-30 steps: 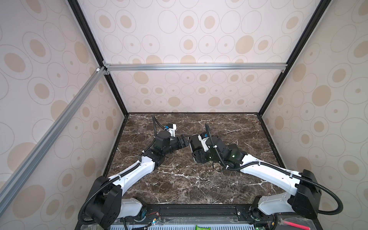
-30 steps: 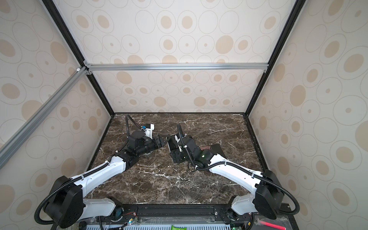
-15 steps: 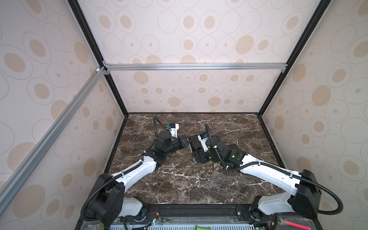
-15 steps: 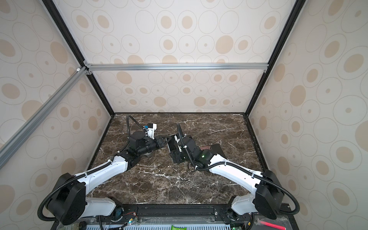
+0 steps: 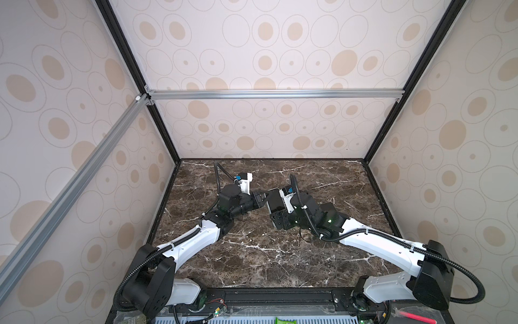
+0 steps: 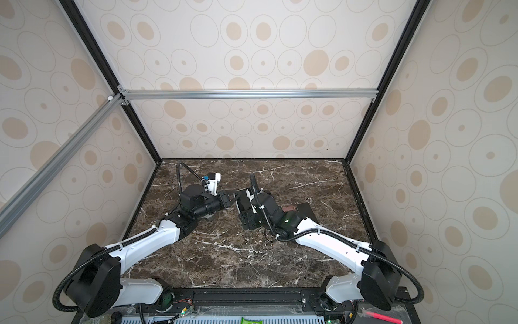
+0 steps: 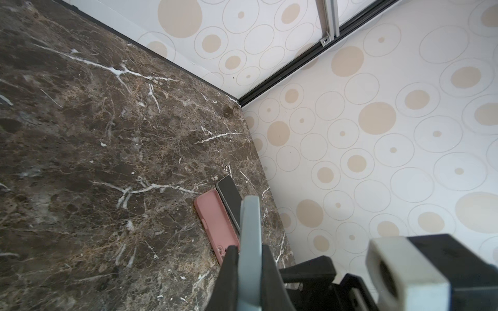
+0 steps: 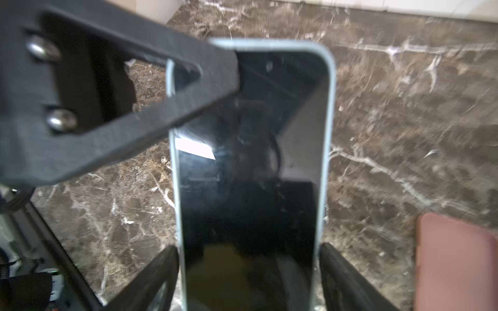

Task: Take the phone out of the phone case
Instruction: Pass the phone.

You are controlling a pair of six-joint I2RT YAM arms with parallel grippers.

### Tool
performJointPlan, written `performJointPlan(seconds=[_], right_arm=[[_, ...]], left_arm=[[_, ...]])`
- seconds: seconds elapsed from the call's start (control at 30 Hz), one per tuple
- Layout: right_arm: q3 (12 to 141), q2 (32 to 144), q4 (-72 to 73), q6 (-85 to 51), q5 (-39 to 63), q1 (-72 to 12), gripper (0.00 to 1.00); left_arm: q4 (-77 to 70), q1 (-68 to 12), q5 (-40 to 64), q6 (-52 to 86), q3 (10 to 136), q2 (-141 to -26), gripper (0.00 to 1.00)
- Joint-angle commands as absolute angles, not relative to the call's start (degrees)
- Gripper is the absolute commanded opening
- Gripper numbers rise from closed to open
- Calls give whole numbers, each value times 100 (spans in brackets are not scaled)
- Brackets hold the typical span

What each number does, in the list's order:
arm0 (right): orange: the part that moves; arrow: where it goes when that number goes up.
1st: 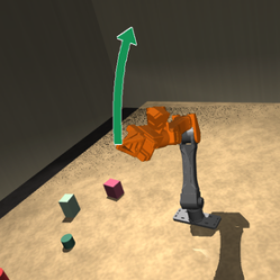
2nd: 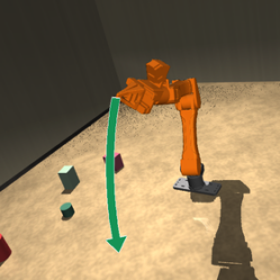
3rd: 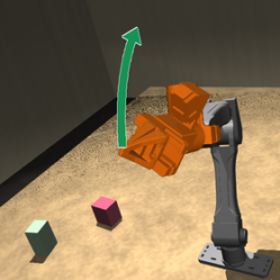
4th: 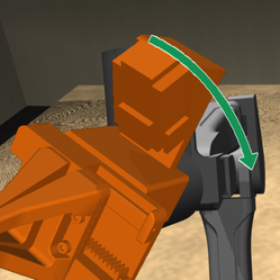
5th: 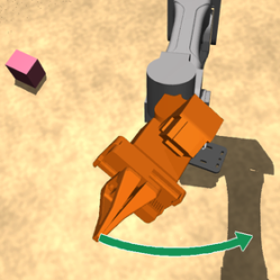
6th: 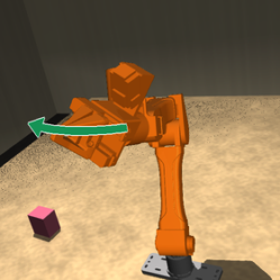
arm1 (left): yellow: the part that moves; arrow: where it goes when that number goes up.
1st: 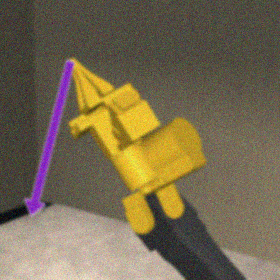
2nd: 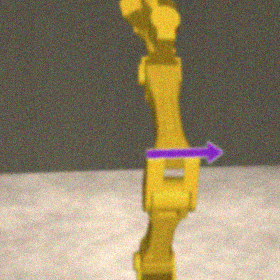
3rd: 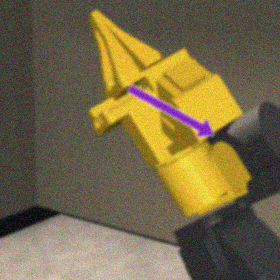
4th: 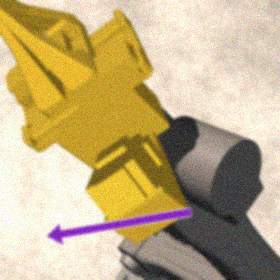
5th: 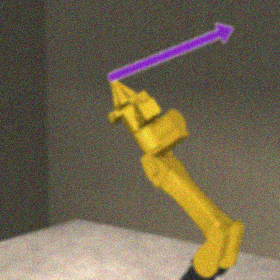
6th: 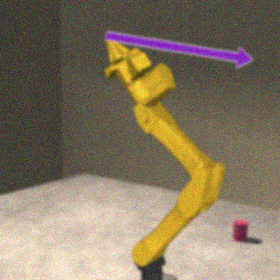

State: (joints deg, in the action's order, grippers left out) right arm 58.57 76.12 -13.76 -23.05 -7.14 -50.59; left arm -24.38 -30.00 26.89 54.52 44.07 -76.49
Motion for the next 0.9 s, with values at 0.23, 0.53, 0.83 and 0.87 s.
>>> performJointPlan(seconds=[0.23,0.53,0.83,0.87], right_arm=[[5729,7019,-1075,-2067,-885,-5089,87],[5742,6552,-1567,-2163,80,-4058,84],[5998,6141,-848,-1934,2795,-3400,83],[6095,6205,-862,-1898,2964,-3396,83]], left_arm=[[-2318,-2864,2841,5093,4702,-7415,0],[-2934,-2402,3376,5092,4698,-7138,0],[-4513,-2276,4769,5276,4860,-7050,0],[-4876,-2272,4973,5465,4877,-7091,0]])
